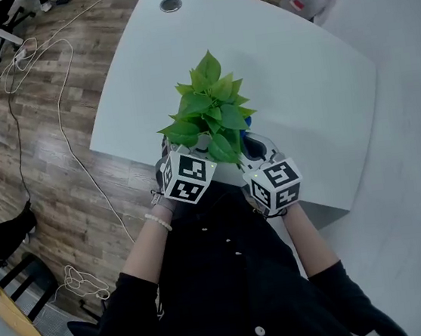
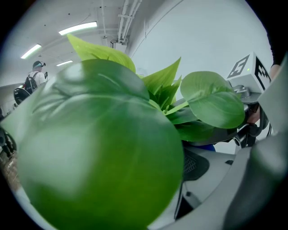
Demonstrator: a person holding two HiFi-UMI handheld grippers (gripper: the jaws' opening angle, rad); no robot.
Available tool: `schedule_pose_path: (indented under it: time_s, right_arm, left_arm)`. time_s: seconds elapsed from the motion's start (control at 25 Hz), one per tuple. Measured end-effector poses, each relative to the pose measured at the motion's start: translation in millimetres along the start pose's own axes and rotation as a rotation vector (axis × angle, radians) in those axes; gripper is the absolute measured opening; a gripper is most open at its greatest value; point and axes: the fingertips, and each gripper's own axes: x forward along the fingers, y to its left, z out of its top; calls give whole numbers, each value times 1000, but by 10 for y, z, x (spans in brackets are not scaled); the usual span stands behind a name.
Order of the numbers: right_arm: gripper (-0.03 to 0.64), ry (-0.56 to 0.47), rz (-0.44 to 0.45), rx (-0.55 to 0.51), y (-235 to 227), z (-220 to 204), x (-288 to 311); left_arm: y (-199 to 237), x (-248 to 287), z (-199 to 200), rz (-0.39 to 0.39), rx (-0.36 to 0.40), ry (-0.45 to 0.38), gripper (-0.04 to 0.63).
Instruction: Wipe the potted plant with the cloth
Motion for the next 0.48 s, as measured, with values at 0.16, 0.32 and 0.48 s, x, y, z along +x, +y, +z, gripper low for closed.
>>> schedule_pose_path:
  time_s: [0.16, 0.32, 0.48]
  right_arm:
    - [83, -3, -10, 0, -54, -3, 36]
    - [83, -11, -27, 7, -100, 41, 48]
    - [83, -18, -37, 8, -154, 85, 104]
  left_arm:
    - [-1, -32, -65, -71, -4, 7, 371]
    - [-9, -131, -168, -125, 27, 22, 371]
    - [61, -215, -201, -185, 96, 19, 373]
